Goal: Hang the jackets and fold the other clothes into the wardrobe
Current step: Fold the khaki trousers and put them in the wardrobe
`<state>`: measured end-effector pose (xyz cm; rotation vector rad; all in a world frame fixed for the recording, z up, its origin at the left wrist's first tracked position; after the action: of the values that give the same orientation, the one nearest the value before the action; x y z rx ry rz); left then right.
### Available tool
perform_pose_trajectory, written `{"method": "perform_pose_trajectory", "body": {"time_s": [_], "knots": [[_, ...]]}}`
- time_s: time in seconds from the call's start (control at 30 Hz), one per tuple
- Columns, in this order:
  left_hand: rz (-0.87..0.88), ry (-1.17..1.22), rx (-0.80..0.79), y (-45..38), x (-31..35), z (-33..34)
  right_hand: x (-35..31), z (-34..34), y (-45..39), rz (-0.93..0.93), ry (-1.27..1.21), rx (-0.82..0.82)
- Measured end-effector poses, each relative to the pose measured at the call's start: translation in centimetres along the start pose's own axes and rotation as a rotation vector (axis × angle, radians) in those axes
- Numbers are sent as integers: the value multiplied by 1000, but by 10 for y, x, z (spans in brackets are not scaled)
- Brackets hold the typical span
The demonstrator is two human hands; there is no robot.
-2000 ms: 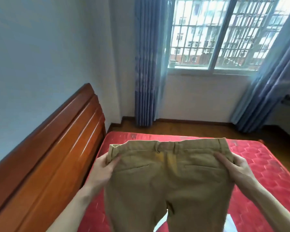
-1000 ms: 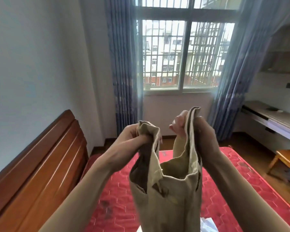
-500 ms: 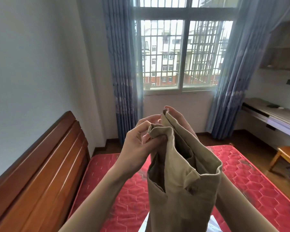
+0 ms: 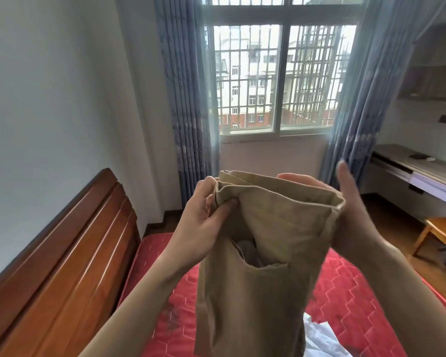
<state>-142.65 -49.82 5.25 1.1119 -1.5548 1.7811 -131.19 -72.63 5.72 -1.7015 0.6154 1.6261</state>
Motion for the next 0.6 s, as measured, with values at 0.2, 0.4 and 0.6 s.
{"method": "perform_pose_trajectory", "body": {"time_s": [0.2,0.4,0.6], "knots": [[87,-210,108,5,-1,-13,-4,16,-1,-305,529,67],[52,-341,44,8,12,-31,12,30,-26,-425,528,272],[107,-511,28,-3,42,-54,-9,38,-42,-542,725,288]]}}
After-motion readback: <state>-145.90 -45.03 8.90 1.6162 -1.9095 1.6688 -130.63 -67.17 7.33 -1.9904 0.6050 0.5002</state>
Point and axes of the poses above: each hand's wrist, its own y-axis away from the middle knuckle, its own z-axis out of the palm, x = y × z, the point moved 1 cm from there along -y, towards the middle knuckle, and after that the axes turned 11 degrees about y, right-handed, at the moved point
